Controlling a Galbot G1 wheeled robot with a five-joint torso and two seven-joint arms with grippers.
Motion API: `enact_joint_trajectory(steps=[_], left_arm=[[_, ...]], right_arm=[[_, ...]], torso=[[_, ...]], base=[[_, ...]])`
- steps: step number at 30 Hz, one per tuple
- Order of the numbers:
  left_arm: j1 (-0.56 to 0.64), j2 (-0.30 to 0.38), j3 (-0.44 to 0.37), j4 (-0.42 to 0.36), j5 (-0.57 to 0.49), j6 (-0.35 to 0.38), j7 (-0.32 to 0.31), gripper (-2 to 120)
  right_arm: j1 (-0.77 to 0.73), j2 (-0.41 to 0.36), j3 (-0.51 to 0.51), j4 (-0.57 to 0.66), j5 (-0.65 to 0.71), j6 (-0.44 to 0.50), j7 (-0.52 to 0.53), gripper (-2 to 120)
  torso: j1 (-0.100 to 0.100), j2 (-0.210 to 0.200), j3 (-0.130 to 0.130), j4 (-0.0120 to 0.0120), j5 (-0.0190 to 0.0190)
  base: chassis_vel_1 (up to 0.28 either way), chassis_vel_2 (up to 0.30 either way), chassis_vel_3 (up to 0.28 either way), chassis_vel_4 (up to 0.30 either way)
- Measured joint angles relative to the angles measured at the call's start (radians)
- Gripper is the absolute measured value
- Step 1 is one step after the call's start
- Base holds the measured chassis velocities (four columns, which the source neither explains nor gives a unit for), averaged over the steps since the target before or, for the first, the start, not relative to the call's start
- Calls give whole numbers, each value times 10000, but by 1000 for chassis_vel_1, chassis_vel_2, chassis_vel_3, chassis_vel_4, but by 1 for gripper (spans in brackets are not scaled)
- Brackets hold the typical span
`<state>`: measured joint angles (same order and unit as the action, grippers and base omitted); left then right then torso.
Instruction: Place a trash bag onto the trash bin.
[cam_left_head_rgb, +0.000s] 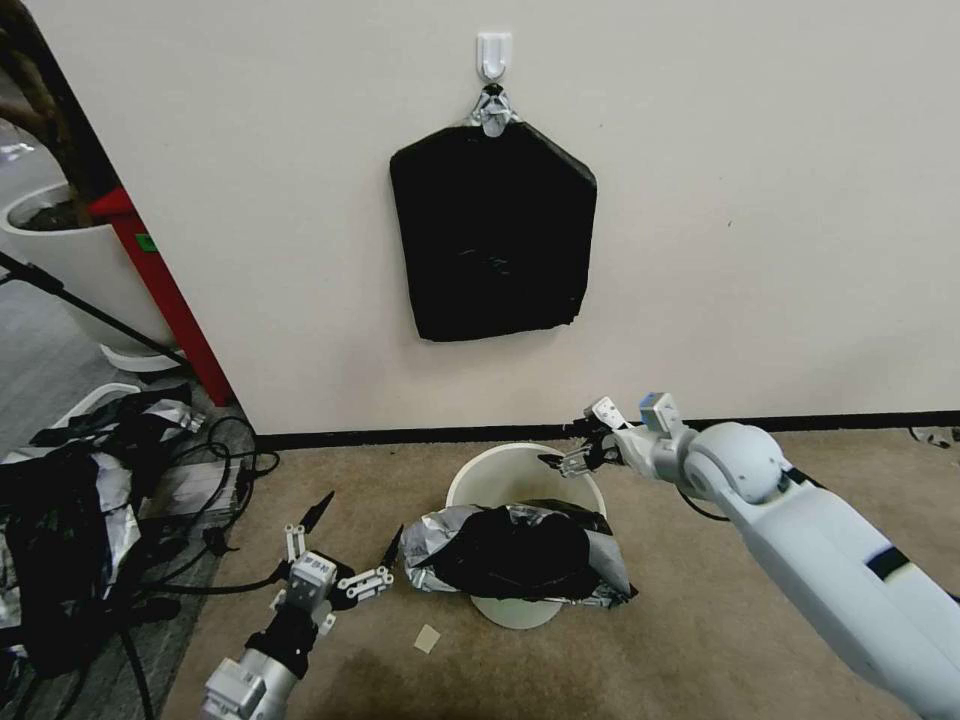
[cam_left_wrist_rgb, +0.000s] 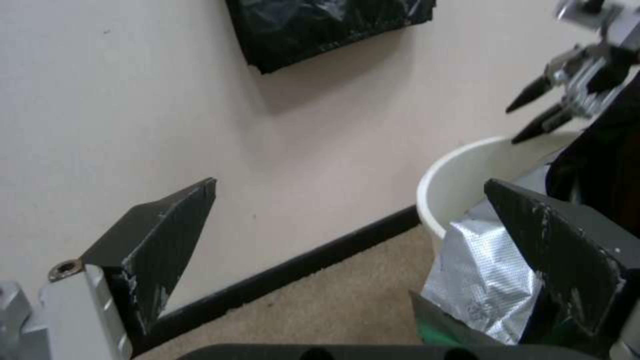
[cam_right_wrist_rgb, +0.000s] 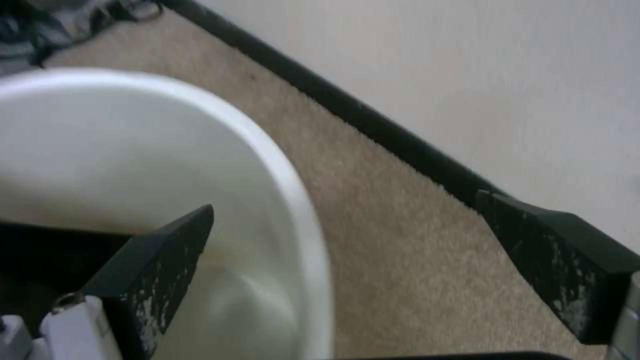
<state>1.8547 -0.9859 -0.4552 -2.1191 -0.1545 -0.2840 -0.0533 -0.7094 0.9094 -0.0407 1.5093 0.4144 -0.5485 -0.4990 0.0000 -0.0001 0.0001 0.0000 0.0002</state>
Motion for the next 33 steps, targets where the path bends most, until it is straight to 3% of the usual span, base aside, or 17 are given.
enact_joint_trajectory(steps=[4,7,12,15,17,21,25,31,33], left_arm=[[-15,-72,103,-21,-38,61,-117,100],[-139,-87,290,2,-69,168,-264,100],[-401,-58,466,13,-89,379,-361,100],[-641,-62,581,-6,-107,552,-422,100],[-685,-93,592,-7,-108,569,-428,100],[-861,-356,772,-50,-118,667,-602,100],[-829,-362,810,-86,-134,689,-627,100],[-859,-326,783,-96,-326,700,-740,100],[-878,-291,765,-126,-385,703,-816,100]], right_arm=[[163,90,-218,-684,-70,281,-124,91],[211,34,-356,-883,-46,490,-477,78],[231,-32,-463,-905,52,558,-699,63],[300,-43,-590,-933,131,555,-741,48],[311,-46,-605,-941,149,549,-753,46],[322,-89,-651,-954,161,515,-948,25],[263,-121,-635,-900,170,501,-973,14],[10,-168,-460,-681,583,308,-560,8],[-230,-269,-418,-364,1315,-42,347,8]], torso=[[0,0,0,-1,1],[0,1,0,-1,-1],[0,1,-1,-2,-2],[0,1,-1,-1,-1],[0,0,-1,-1,-1],[0,0,-1,0,-1],[0,1,-1,0,0],[0,1,-1,0,-1],[0,1,-1,1,-2]], base=[[0,0,0,0],[0,0,0,0],[0,0,0,0],[0,0,0,0],[0,0,0,0],[0,0,0,0],[0,0,0,0],[0,0,0,0],[0,0,0,0]])
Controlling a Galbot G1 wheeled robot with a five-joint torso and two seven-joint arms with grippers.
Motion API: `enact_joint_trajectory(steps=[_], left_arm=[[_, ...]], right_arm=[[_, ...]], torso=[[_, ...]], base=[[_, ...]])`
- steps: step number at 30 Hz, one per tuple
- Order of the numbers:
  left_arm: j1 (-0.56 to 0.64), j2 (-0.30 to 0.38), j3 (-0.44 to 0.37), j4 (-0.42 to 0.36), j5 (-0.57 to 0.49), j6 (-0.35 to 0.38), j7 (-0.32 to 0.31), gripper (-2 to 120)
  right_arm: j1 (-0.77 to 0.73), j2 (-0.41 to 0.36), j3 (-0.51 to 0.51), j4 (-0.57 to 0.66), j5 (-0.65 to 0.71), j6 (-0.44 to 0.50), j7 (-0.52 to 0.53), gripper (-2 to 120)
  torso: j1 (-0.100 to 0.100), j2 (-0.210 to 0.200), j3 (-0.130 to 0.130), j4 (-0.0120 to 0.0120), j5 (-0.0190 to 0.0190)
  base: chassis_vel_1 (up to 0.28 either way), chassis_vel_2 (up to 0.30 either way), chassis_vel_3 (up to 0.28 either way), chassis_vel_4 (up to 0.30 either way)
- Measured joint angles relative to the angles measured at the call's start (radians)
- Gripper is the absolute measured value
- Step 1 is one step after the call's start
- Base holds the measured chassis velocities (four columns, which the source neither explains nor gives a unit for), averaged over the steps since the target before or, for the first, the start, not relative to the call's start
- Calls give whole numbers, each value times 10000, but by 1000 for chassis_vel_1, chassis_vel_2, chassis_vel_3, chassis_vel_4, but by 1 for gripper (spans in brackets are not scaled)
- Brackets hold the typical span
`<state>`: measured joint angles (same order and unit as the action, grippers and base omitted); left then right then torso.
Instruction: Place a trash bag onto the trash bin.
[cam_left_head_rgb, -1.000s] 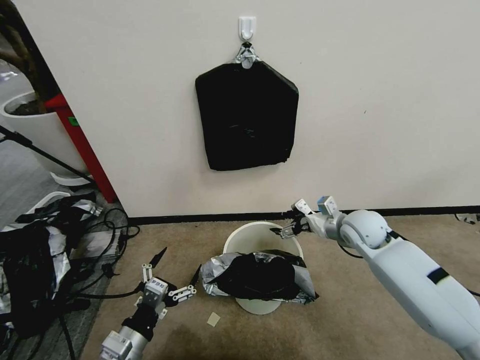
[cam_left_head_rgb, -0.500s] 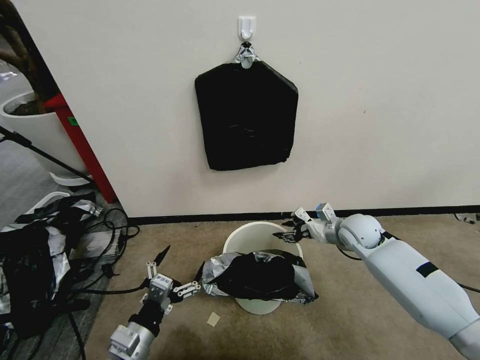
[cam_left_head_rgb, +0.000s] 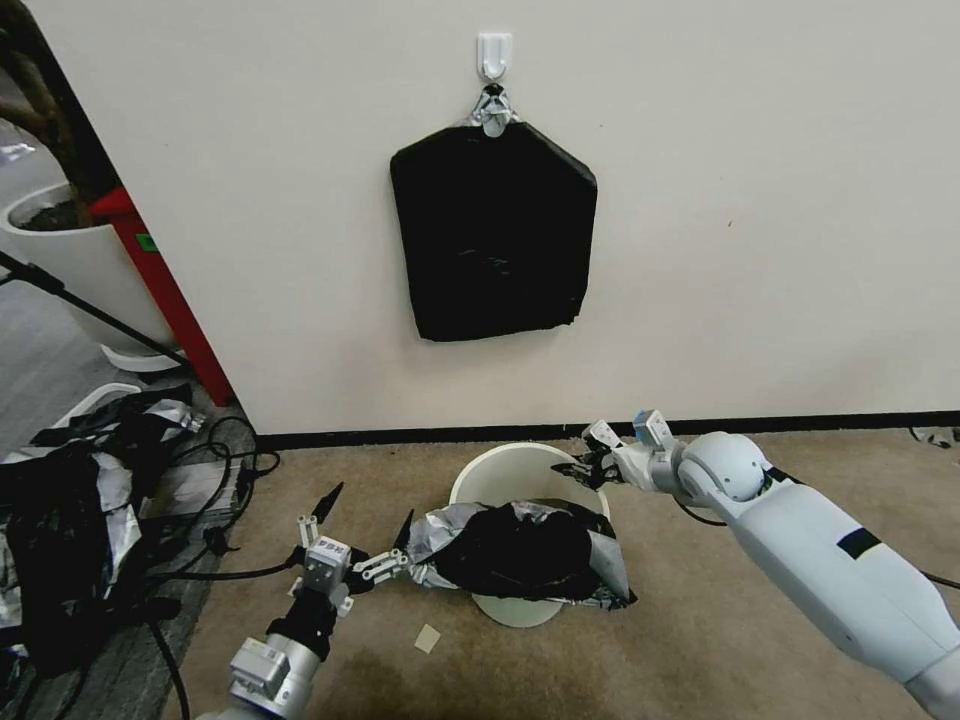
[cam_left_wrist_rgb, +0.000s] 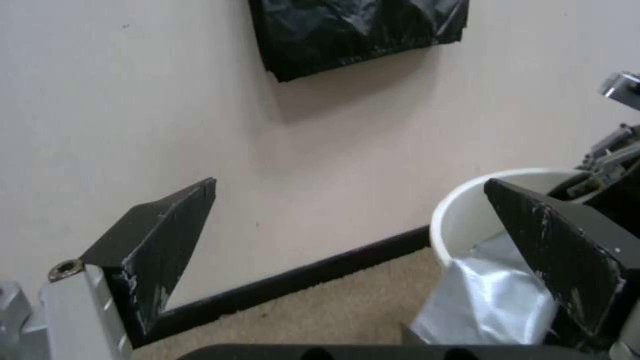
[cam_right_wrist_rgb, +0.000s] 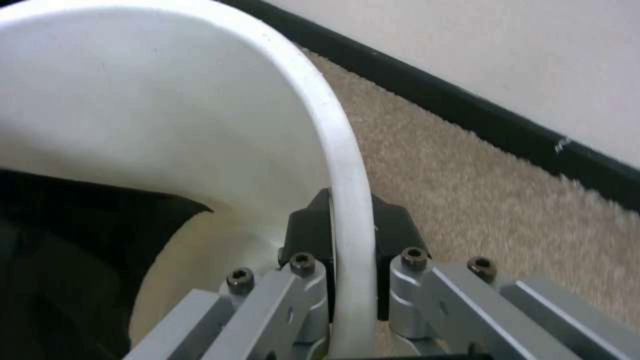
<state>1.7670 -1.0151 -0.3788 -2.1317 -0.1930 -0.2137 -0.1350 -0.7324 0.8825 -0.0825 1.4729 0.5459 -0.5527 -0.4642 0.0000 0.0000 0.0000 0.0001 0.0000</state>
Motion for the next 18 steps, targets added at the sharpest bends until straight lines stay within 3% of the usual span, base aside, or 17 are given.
enact_joint_trajectory(steps=[3,5,7,9,11,15,18], left_arm=[[-2,22,-24,-12,-25,0,-21,100],[4,66,-99,-41,-135,0,-33,100],[6,79,-111,-44,-158,3,-39,100],[-6,160,-192,-51,-239,30,-99,100],[-19,180,-216,-52,-261,36,-122,100],[-82,246,-273,-59,-370,47,-174,100],[-91,252,-277,-59,-379,50,-187,100]], right_arm=[[-150,-70,72,217,481,-167,402,8],[-484,-189,297,881,1713,-581,1510,7],[-547,-211,355,1015,1937,-671,1720,7],[-965,-326,680,1968,3177,-1033,3088,7],[-1068,-355,772,2178,3434,-1090,3322,7],[-1696,-305,1148,3212,4809,-1085,5027,7],[-1830,-206,1234,3383,5115,-1036,5566,7]], torso=[[0,0,0,-1,0],[0,0,0,-3,1],[0,0,0,-1,1],[0,0,0,-1,-2],[0,0,0,-2,0],[0,0,0,-2,-1],[0,0,0,-1,-1]], base=[[0,0,0,0],[0,0,0,0],[0,0,0,0],[0,0,0,0],[0,0,0,0],[0,0,0,0],[0,0,0,0]])
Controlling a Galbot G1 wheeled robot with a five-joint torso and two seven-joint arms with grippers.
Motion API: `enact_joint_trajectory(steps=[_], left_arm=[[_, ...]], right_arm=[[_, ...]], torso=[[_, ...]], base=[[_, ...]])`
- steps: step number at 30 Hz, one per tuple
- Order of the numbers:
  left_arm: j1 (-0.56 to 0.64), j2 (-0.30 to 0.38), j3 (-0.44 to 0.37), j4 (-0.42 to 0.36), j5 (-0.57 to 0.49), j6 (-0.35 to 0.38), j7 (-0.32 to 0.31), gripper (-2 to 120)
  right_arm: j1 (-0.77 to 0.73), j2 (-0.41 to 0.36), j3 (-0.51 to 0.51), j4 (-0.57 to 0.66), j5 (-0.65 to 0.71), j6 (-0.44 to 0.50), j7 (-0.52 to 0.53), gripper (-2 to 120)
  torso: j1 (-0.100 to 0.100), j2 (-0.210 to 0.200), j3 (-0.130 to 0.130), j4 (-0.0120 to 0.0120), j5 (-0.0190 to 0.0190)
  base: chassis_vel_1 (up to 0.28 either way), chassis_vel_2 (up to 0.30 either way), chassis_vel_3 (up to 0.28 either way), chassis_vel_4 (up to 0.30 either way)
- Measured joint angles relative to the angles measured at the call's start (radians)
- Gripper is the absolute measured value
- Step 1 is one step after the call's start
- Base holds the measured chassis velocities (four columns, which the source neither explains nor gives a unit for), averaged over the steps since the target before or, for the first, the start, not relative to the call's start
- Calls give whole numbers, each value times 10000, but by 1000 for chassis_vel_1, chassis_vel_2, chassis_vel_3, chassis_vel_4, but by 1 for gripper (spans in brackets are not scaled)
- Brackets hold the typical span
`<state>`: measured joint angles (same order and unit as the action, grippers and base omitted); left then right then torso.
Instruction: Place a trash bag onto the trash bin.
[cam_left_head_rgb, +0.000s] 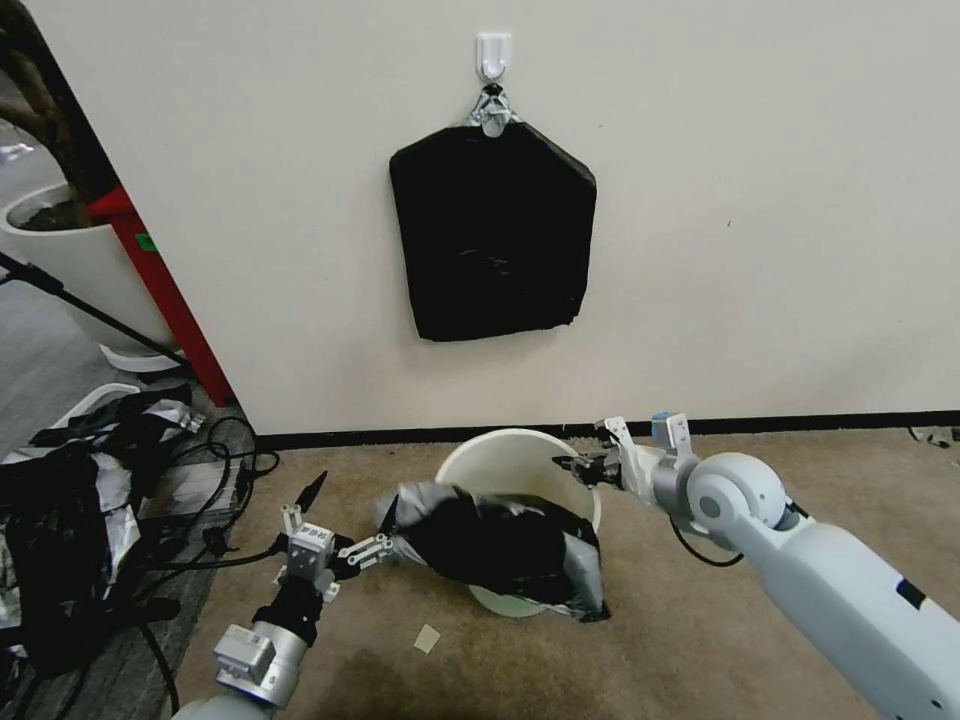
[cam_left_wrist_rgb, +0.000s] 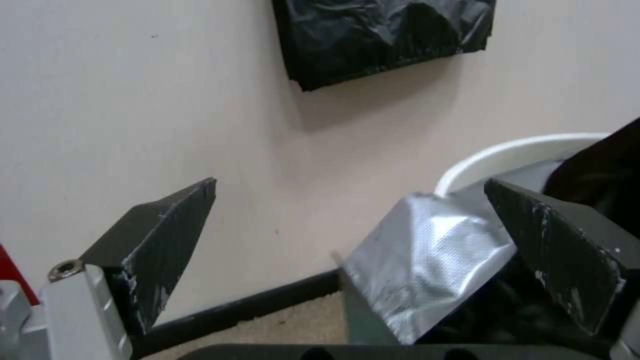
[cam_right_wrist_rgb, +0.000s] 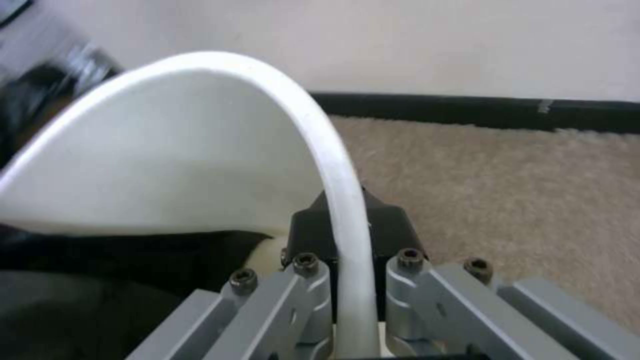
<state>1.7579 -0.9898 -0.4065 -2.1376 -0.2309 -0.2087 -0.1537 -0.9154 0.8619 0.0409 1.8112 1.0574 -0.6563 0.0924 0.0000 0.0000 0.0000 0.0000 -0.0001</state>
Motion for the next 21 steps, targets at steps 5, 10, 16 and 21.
enact_joint_trajectory(steps=[5,10,16,21], left_arm=[[4,9,-68,-75,-125,52,-51,100],[-10,22,-126,-99,-237,132,-69,100],[-49,21,-95,-99,-248,207,-81,100],[-74,17,-42,-131,-241,243,-84,100]], right_arm=[[-707,978,390,501,1297,770,3669,7],[-1507,1882,733,1049,1807,1587,5823,7],[-2077,2507,797,1469,1713,2453,6979,7],[-2443,3247,816,1299,872,3777,7177,7]], torso=[[0,0,0,1,1],[0,0,0,1,1],[0,0,0,-1,0],[1,1,0,0,0]], base=[[0,0,0,0],[0,0,0,0],[0,0,0,0],[0,0,0,0]])
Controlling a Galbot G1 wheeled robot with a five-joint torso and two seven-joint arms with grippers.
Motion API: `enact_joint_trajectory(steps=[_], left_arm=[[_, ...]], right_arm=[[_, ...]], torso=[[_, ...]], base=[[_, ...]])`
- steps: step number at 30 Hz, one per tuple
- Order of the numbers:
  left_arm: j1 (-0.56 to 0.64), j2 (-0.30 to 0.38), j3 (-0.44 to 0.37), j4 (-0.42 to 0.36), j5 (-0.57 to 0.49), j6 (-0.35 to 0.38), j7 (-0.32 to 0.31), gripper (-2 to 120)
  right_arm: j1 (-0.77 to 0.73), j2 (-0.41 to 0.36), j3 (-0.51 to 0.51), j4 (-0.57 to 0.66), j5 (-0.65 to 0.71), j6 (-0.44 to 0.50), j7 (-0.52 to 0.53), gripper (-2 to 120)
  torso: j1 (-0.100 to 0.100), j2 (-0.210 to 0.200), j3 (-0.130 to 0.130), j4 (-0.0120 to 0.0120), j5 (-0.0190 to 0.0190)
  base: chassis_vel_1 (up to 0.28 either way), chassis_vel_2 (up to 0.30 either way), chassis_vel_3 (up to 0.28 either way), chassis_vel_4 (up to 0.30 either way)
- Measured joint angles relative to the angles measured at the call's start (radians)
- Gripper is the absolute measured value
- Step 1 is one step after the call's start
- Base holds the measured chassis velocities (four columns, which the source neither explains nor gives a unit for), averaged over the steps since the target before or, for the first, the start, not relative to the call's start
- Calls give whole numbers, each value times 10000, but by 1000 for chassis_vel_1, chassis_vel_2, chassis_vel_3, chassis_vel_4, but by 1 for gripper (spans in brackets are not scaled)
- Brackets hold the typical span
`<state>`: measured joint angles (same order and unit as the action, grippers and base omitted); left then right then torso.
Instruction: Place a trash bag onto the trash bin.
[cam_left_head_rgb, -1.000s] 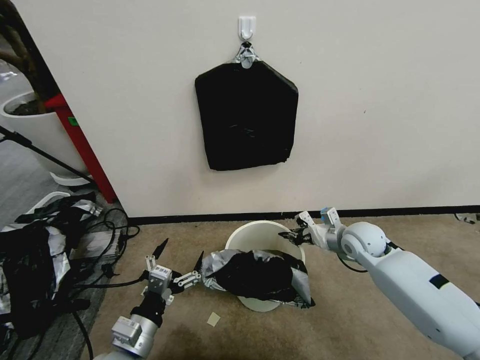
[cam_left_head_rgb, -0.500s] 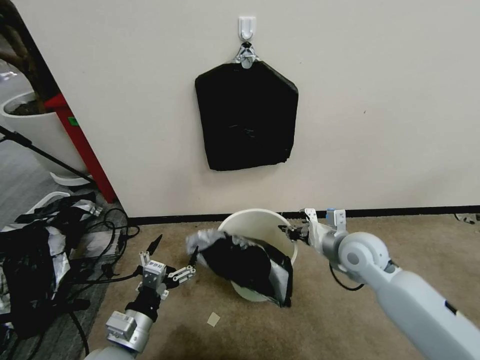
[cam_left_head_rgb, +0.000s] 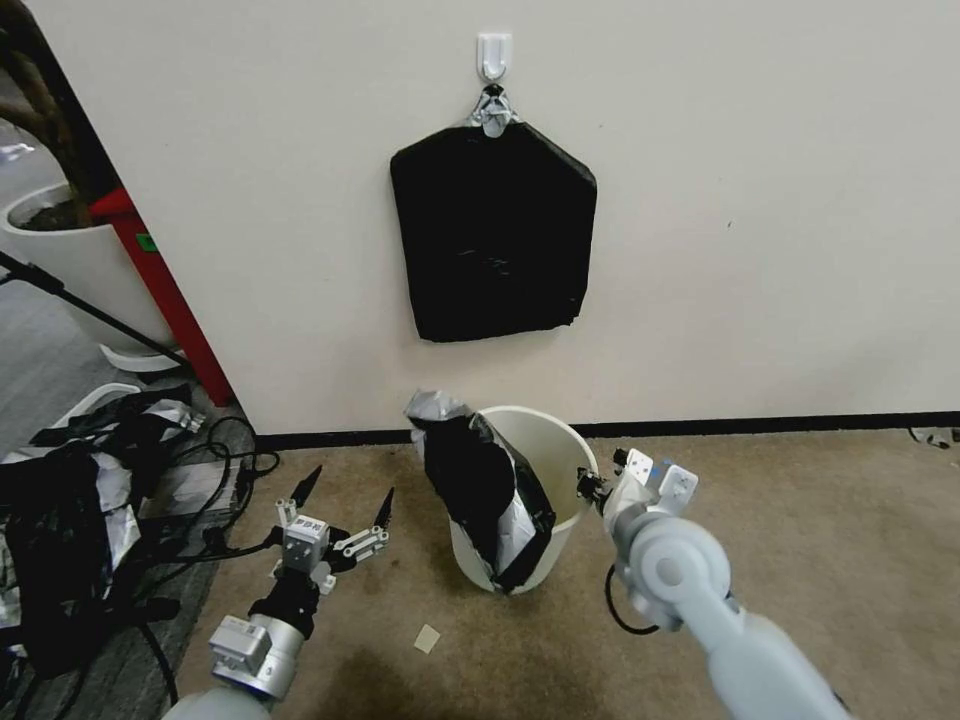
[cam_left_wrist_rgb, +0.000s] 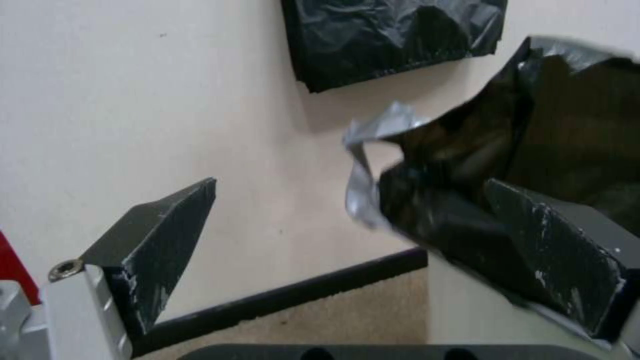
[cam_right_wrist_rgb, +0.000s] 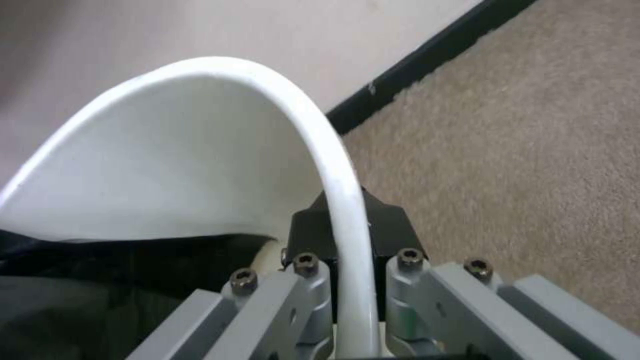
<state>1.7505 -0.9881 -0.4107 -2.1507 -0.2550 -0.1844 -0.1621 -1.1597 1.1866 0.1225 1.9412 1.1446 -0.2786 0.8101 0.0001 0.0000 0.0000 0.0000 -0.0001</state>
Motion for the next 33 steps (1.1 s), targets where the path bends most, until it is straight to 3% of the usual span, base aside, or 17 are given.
enact_joint_trajectory(steps=[2,9,23,33], left_arm=[[0,28,4,-3,2,9,0,100],[-15,66,32,-12,3,47,0,100],[-123,-8,210,21,13,124,0,100],[-251,32,367,-5,-29,414,-70,100]], right_arm=[[-101,298,-9,-252,-508,499,-268,7],[-329,434,-217,-694,-1732,898,-843,7],[-523,214,-503,-652,-2318,866,-904,8],[-941,-181,-343,-42,-3071,831,-1258,44]], torso=[[-1,0,0,1,1],[-1,0,0,0,1],[-1,0,0,0,2],[-1,0,0,1,3]], base=[[0,0,0,0],[0,0,0,0],[0,0,0,0],[0,0,0,0]])
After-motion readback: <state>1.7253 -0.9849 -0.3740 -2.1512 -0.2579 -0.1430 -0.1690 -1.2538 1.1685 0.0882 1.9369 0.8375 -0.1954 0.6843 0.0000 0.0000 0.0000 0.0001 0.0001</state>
